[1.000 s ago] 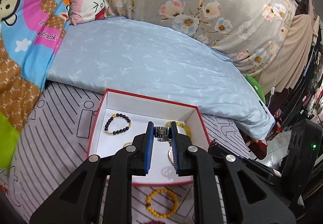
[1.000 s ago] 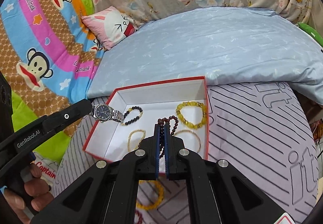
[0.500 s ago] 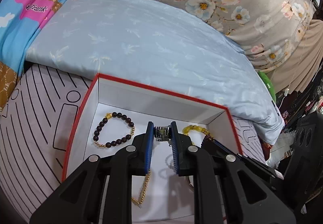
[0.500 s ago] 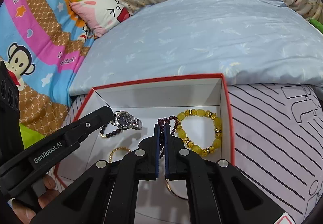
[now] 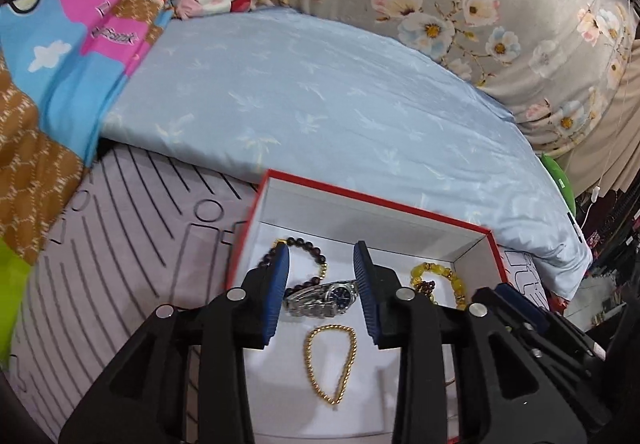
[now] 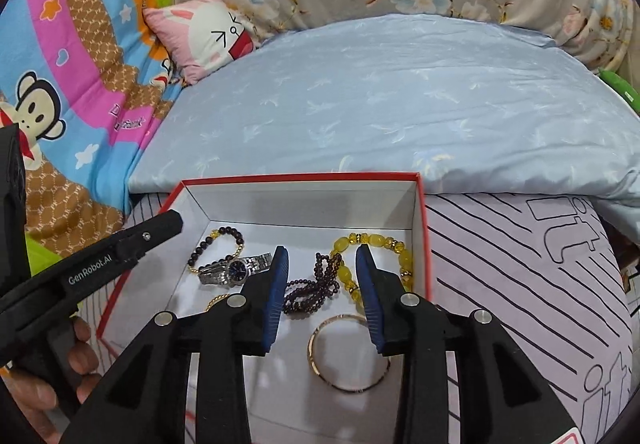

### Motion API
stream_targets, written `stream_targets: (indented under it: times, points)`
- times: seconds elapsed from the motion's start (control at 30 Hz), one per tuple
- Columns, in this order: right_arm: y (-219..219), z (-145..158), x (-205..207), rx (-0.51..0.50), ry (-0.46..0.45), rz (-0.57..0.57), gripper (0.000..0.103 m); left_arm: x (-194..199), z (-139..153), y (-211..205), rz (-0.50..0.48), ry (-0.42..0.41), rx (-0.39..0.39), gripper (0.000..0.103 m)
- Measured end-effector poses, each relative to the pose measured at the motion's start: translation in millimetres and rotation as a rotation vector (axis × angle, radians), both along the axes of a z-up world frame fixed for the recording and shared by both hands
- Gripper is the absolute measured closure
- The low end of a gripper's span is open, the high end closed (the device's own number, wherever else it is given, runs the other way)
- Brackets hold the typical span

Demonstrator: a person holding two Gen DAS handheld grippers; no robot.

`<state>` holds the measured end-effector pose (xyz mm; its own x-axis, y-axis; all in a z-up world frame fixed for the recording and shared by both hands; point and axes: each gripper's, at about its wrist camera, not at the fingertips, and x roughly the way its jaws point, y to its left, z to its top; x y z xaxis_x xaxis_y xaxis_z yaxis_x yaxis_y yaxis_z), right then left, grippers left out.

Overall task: Organize jewelry
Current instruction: 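Withdraw both tools from the box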

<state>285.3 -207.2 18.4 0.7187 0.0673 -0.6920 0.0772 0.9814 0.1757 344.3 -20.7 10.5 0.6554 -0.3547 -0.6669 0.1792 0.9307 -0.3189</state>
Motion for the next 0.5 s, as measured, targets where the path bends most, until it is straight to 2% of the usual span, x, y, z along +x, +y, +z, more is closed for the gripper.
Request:
stream_targets:
  times: [0.27,0.5]
  points:
    - [2.3,15.4,-46.5,0.009,-0.022,0.001,0.068,-45.8,21.4,6.9,-0.019,-0.074,0.073,0.071]
    - [13.5,12.9,-88.1,0.004,-0.003,0.012,0.068,-85.6,16.8,7.7,-0.034,-0.059,0.095,0.071]
